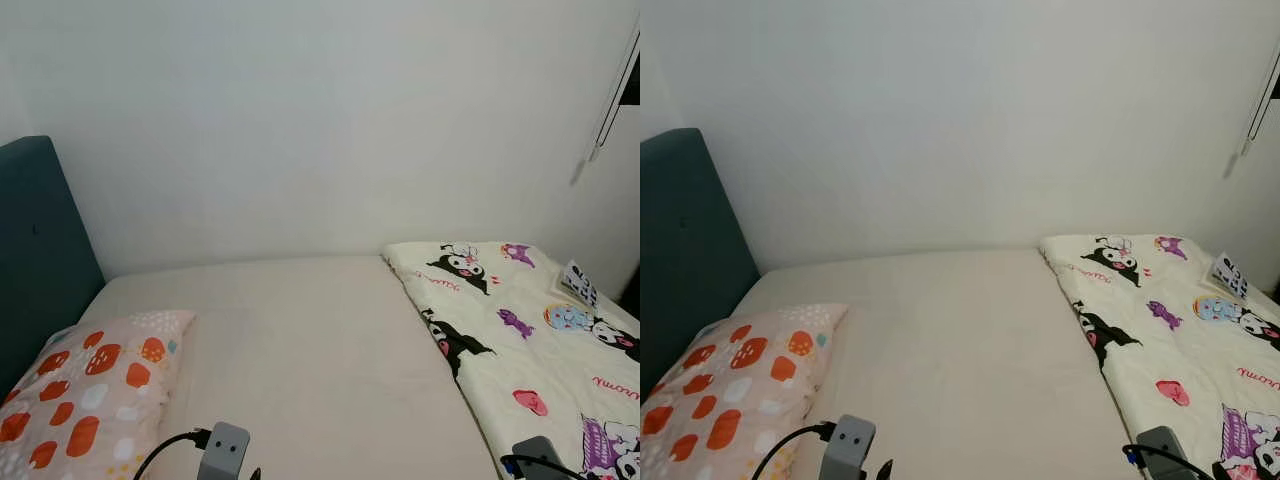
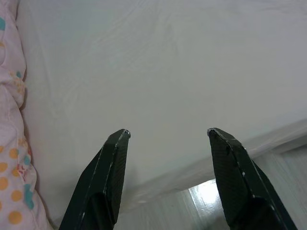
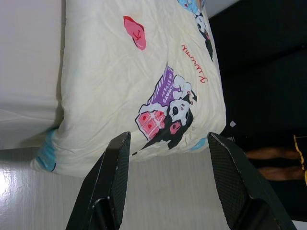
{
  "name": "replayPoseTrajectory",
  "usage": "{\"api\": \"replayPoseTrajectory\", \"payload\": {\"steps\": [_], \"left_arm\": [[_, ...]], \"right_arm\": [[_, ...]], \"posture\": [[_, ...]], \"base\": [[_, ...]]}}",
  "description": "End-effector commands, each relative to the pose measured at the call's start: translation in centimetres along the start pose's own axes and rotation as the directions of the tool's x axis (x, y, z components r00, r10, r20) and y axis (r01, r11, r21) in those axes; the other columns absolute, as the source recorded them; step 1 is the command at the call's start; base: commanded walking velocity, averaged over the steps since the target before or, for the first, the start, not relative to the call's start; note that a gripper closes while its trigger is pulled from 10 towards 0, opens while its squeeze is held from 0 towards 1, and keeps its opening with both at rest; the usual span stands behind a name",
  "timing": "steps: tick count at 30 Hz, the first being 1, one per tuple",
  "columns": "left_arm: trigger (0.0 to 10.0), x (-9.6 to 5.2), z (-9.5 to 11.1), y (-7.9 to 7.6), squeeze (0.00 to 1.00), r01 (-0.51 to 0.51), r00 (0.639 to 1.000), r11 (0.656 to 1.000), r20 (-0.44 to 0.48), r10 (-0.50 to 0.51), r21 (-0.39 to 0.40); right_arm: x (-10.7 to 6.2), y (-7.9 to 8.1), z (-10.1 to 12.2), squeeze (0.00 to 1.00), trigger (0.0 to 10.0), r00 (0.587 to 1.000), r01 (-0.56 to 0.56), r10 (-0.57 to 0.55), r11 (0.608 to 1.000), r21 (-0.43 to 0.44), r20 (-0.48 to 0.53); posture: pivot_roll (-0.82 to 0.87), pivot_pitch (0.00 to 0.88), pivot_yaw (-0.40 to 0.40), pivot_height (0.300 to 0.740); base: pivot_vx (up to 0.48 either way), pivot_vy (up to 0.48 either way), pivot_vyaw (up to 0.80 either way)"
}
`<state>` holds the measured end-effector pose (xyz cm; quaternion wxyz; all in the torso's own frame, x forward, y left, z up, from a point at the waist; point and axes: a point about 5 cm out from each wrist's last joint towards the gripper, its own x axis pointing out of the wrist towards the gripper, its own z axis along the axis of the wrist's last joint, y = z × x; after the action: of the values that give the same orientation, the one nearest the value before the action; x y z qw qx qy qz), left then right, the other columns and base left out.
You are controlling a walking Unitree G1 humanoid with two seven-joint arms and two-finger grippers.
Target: Clean up the room
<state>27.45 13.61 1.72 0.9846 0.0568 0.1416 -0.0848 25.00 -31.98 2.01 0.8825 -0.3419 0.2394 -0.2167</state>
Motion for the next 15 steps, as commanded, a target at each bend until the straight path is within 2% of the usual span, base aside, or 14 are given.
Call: {"api": "replayPoseTrajectory", "payload": {"steps": [1,15], "left_arm": [[10.0,-0.19,-0.71,-0.23,0.00,0.001,1.000,1.000,-0.024,-0.002,-0.020],[10.0,-0.18,-0.73,-0.16,0.00,0.001,1.000,1.000,-0.024,-0.001,-0.019]], "right_arm": [[0.00,-0.24,-0.43,0.00,10.0,1.000,-0.001,0.001,1.000,0.011,-0.017],[0.05,-0.16,-0.32,0.00,10.0,1.000,-0.002,0.002,1.000,0.011,-0.017]], "posture": [[-0.05,0.132,-0.022,0.740],[-0.05,0.124,-0.016,0.740]], "base": [[0.000,0.000,0.00],[0.000,0.000,0.00]]}}
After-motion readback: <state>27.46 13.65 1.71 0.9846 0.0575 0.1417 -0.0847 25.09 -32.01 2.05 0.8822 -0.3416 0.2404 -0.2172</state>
